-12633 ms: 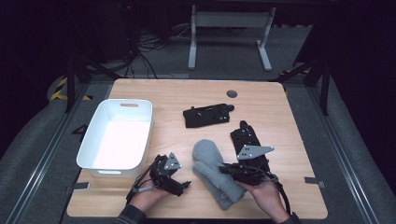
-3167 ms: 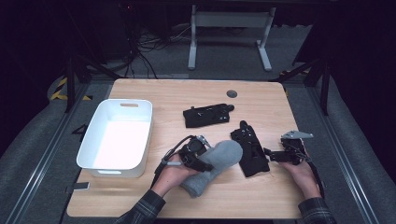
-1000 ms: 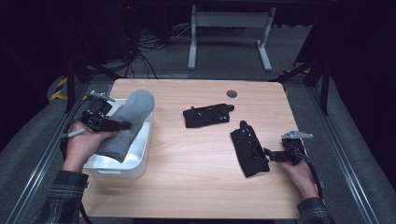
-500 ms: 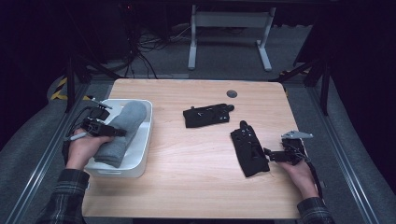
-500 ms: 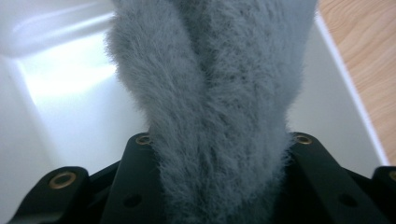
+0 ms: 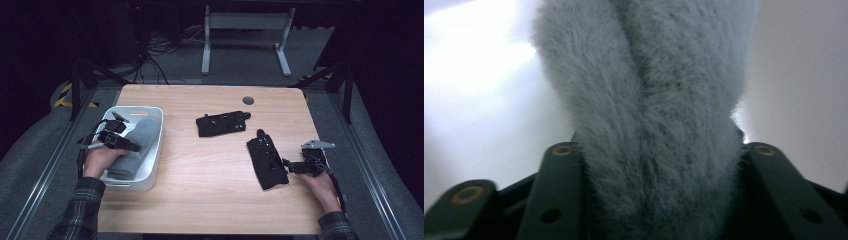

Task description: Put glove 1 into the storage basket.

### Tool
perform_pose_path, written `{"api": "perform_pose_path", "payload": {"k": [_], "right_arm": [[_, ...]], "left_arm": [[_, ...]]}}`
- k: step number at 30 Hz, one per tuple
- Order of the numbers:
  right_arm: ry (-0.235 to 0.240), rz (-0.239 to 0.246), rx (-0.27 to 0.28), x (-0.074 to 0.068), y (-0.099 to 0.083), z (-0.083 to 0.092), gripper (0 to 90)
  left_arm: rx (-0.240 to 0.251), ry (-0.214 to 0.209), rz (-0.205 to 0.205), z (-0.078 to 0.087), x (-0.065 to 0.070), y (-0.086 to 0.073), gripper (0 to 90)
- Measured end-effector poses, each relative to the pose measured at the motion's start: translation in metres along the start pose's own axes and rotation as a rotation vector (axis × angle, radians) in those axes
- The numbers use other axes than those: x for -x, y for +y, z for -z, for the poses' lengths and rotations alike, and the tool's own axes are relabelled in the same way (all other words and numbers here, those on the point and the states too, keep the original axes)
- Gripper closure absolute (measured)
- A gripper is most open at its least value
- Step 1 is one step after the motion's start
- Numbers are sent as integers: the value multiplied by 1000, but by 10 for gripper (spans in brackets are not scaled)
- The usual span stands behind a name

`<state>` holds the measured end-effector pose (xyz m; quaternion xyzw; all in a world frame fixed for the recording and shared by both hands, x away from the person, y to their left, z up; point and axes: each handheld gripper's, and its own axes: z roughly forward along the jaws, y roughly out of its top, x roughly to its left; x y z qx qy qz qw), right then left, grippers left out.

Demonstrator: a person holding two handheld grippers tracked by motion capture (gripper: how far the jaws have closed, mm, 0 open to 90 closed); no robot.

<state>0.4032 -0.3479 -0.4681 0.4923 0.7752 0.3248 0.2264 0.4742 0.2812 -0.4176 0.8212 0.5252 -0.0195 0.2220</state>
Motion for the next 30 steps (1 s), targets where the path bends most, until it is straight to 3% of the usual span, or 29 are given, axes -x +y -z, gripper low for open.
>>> {"api": "perform_pose_path", "payload": {"k": [5, 8, 10, 12, 13, 14, 15, 20, 24, 25, 26, 30], "right_arm": [[-1, 0, 0, 0, 0, 0, 66], [0, -1, 0, 0, 0, 0, 66], [-1, 0, 0, 0, 0, 0, 66], [-1, -1, 0, 0, 0, 0, 66], [-1, 0, -1, 0, 0, 0, 66], [-1, 0, -1, 0, 0, 0, 66], [-1, -1, -1, 0, 0, 0, 66], [-1, 0, 0, 0, 0, 0, 65], [-1, -1, -1, 0, 0, 0, 64], [-2, -1, -1, 0, 0, 0, 64], [-2, -1, -1, 0, 0, 0, 64], [-2, -2, -1, 0, 0, 0, 64]], "left_arm": [[-15, 18, -15, -6, 0, 2, 351], [1, 50, -38, -2, 3, 2, 241], [29, 63, -30, 5, 4, 2, 165], [46, 66, -30, 9, 4, 1, 156], [89, 67, -32, 19, 6, -1, 154], [89, 67, -32, 19, 6, -1, 154], [135, 65, -30, 29, 9, -3, 154], [187, 76, -45, 47, 17, -5, 140], [232, 61, -72, 60, 30, -4, 128], [246, 48, -86, 63, 39, -3, 125], [246, 48, -86, 63, 39, -3, 121], [282, 17, -129, 66, 60, 2, 116]]}}
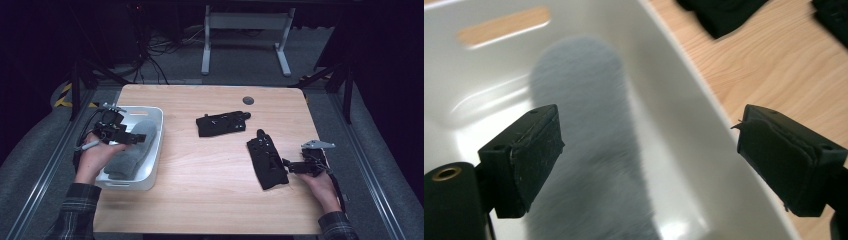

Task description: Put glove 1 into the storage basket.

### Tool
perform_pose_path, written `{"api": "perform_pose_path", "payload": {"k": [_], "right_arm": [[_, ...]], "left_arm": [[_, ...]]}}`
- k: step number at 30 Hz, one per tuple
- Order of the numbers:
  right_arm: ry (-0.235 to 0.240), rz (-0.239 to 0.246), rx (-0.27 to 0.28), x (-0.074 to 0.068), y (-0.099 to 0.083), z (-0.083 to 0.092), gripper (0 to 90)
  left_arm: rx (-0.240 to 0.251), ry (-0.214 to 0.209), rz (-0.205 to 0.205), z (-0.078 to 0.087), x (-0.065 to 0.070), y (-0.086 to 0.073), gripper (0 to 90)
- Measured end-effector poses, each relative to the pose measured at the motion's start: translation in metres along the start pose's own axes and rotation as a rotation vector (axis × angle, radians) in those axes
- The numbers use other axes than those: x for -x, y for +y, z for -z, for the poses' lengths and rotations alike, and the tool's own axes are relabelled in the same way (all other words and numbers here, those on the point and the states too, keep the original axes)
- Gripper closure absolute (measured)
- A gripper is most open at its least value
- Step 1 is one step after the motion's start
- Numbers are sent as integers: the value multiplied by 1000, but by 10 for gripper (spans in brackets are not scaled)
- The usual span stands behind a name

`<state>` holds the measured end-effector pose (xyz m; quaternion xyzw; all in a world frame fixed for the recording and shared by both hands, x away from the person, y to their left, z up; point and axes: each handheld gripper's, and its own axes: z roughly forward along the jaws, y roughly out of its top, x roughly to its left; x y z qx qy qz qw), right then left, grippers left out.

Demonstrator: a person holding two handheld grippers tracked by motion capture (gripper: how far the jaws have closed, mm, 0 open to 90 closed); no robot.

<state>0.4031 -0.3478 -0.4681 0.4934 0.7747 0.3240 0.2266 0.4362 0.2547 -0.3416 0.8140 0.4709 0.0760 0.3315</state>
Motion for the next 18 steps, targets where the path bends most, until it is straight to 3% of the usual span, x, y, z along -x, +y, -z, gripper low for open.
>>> {"api": "perform_pose_path", "payload": {"k": [8, 10, 13, 16, 18], "right_arm": [[-1, -1, -1, 0, 0, 0, 63], [0, -1, 0, 0, 0, 0, 63], [0, -1, 0, 0, 0, 0, 63], [0, -1, -1, 0, 0, 0, 63], [0, -1, 0, 0, 0, 0, 63]], "left_arm": [[30, -51, -80, -10, 41, 14, 83], [33, -56, -85, -12, 45, 15, 76], [40, -79, -132, -22, 67, 19, 76], [42, -92, -147, -27, 76, 21, 76], [46, -111, -165, -36, 90, 22, 76]]}}
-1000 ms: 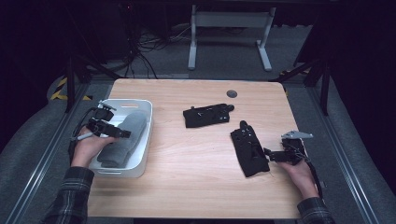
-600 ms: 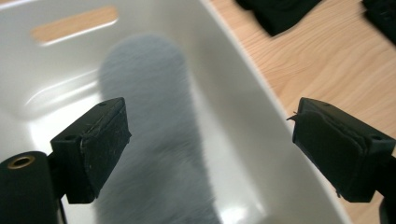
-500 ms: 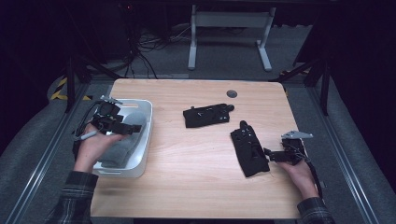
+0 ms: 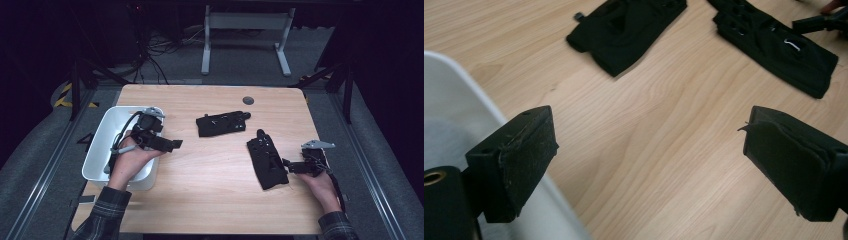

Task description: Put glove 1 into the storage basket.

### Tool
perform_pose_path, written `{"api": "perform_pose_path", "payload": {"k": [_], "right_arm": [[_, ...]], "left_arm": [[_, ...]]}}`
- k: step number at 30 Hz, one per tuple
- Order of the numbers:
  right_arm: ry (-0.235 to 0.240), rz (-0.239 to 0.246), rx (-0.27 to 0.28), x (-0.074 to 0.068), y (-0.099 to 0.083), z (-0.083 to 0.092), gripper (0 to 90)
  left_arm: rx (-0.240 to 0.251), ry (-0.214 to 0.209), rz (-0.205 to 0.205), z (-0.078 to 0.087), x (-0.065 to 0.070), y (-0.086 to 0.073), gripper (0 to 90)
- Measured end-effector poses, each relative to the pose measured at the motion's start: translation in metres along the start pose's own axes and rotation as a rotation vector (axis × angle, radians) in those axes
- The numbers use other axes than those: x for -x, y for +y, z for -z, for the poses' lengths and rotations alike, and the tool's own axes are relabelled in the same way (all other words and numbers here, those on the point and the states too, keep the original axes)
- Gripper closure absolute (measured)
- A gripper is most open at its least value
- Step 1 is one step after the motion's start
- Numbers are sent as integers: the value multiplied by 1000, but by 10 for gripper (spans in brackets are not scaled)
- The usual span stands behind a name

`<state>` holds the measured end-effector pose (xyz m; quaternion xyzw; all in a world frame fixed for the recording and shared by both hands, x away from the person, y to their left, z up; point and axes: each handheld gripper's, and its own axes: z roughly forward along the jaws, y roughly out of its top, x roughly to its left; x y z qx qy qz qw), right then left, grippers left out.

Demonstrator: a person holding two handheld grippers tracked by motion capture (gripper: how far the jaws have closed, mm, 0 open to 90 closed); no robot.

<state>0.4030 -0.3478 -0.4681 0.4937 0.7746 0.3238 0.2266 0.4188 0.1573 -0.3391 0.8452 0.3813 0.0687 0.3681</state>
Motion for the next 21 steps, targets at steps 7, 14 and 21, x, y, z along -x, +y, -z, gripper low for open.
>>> {"api": "perform_pose_path", "payload": {"k": [7, 14, 21], "right_arm": [[0, 0, 0, 0, 0, 0, 63], [0, 0, 0, 0, 0, 0, 63], [0, 0, 0, 0, 0, 0, 62]], "left_arm": [[18, -39, -34, -26, 22, -1, 77], [6, -46, -75, -55, 42, -11, 77], [-23, -42, -110, -80, 52, -28, 78]]}}
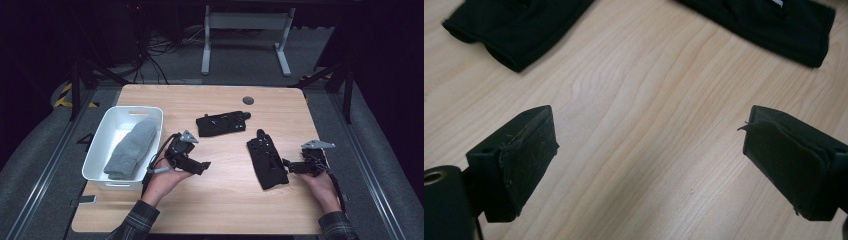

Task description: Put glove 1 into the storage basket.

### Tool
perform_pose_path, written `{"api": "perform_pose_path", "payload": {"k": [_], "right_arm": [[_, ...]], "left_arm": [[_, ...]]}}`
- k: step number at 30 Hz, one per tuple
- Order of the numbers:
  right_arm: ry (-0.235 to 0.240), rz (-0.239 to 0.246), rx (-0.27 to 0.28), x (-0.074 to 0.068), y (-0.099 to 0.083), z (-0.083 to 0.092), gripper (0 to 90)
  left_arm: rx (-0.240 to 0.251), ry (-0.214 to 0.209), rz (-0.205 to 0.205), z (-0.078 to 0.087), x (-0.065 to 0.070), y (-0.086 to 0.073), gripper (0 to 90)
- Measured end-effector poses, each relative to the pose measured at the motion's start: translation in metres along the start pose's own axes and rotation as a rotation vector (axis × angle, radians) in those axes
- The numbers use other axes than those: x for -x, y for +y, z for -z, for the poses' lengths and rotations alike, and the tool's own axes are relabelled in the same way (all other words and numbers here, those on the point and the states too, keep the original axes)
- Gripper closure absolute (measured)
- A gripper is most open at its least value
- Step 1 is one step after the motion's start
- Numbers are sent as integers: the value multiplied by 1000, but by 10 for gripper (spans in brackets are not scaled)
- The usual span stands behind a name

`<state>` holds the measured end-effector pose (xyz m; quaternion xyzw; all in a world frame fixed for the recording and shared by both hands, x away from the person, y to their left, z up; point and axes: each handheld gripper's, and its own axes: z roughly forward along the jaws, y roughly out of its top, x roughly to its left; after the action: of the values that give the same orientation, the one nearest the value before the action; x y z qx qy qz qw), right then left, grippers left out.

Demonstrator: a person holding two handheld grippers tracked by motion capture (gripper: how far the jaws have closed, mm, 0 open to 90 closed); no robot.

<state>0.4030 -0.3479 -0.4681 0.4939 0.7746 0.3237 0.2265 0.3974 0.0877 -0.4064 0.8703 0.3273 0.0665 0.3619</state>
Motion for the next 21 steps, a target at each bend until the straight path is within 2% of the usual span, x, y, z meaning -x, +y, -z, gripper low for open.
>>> {"api": "perform_pose_path", "payload": {"k": [6, 10, 13, 15, 16, 18, 20, 21], "right_arm": [[-13, -9, -8, 0, 0, 0, 21], [-21, -17, -13, 1, 0, -1, 5], [-23, -19, -12, 0, 0, -1, 5], [-22, -19, -13, 0, 0, -1, 5], [-21, -18, -13, 0, 0, -1, 5], [-21, -18, -13, 0, 0, -1, 6], [-10, -15, -18, 1, 1, 0, 39], [-1, -7, -19, 2, 1, 1, 95]], "left_arm": [[-29, -2, -12, -23, 4, -19, 78], [-56, 29, -29, -35, 3, -29, 78], [-58, 34, -27, -41, 1, -34, 77], [-70, 36, -49, -44, 0, -38, 77], [-64, 45, -51, -46, 0, -39, 69], [-58, 37, -55, -47, -1, -41, 48], [-58, 35, -69, -47, -2, -42, 39], [-51, 30, -77, -48, -2, -43, 22]]}}
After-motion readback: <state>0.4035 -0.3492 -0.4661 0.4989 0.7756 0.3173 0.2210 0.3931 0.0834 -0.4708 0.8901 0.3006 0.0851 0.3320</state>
